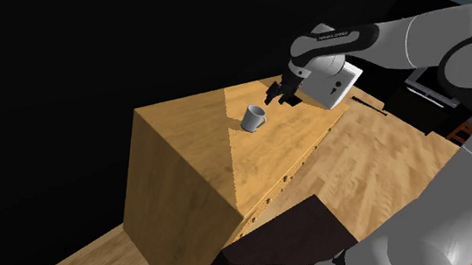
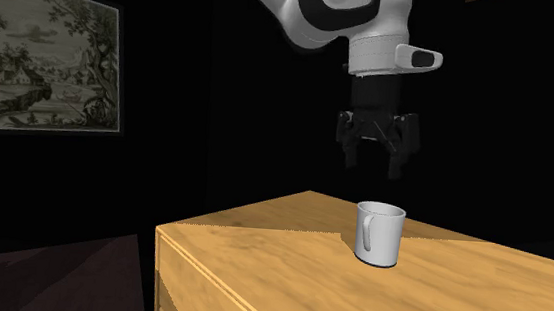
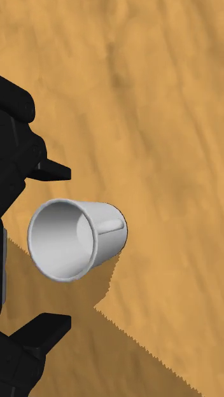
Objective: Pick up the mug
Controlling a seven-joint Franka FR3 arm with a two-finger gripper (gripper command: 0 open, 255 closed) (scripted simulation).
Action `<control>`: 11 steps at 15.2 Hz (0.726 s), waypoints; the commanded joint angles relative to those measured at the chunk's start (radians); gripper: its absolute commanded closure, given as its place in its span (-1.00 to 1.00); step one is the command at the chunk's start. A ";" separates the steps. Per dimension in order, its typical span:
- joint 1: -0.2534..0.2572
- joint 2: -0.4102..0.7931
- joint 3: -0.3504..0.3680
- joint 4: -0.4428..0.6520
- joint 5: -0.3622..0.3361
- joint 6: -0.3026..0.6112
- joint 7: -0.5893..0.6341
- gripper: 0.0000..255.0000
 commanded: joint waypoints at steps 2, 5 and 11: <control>-0.031 0.125 0.008 0.097 0.060 0.002 -0.054 -1.00; -0.064 0.248 0.026 0.202 0.105 -0.002 -0.089 -1.00; -0.082 0.319 0.042 0.229 0.132 0.034 -0.110 -1.00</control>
